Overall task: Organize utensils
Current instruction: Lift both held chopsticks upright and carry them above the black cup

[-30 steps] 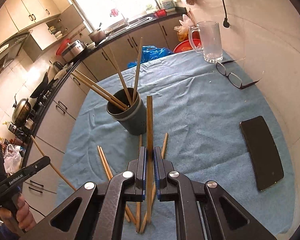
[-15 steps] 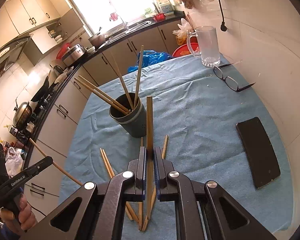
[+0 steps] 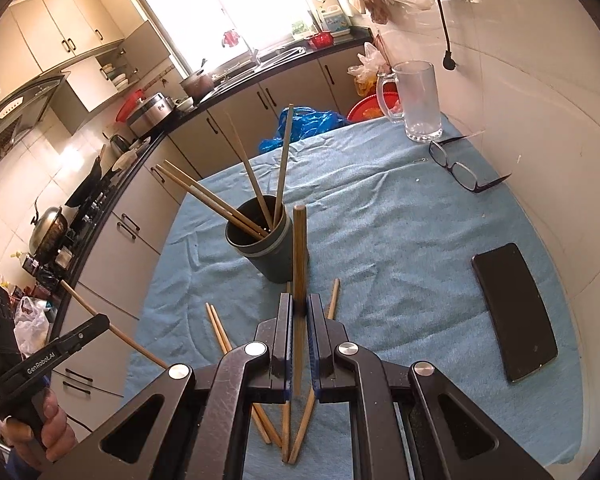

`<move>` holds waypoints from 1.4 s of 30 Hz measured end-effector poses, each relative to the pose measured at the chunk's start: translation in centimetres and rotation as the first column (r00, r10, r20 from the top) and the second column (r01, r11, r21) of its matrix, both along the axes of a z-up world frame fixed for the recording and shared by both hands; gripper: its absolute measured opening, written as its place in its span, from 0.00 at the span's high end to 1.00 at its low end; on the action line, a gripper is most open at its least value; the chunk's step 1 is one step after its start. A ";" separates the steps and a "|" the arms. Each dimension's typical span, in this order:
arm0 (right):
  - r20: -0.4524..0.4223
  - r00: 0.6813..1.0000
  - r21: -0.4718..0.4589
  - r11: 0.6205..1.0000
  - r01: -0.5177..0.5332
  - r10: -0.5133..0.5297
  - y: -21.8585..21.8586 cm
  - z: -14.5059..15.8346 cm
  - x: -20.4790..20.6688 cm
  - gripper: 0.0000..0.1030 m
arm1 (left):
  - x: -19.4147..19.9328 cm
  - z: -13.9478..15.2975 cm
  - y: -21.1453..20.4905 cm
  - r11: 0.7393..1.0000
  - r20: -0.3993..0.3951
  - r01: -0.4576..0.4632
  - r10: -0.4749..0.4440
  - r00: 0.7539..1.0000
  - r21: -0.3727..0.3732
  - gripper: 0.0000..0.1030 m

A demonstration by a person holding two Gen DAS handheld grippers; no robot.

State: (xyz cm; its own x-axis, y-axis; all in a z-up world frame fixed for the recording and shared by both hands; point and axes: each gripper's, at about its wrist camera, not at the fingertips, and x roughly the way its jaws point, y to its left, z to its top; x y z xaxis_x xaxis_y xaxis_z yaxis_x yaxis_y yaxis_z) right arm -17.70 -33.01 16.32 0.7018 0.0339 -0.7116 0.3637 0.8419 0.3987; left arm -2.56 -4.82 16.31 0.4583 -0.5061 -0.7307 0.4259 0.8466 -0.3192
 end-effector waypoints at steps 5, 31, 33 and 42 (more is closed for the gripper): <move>0.003 1.000 0.002 1.000 0.003 -0.003 -0.2 0.1 0.0 0.93 | 0.1 0.4 -0.1 1.000 0.013 -0.002 0.002 1.000 -0.002 0.94; 0.079 0.996 0.021 0.999 0.027 -0.029 -3.4 3.5 0.4 0.93 | 1.9 4.0 -2.2 1.000 0.062 0.011 -0.010 0.998 -0.027 0.94; 0.084 0.996 0.019 0.999 0.028 -0.030 -3.7 3.8 0.5 0.93 | 2.0 4.4 -2.5 1.000 0.073 0.015 -0.013 0.997 -0.027 0.94; 0.106 0.994 0.035 0.999 0.027 -0.031 -5.1 4.8 0.9 0.93 | 2.8 6.1 -4.1 0.999 0.111 0.034 -0.031 0.993 -0.022 0.94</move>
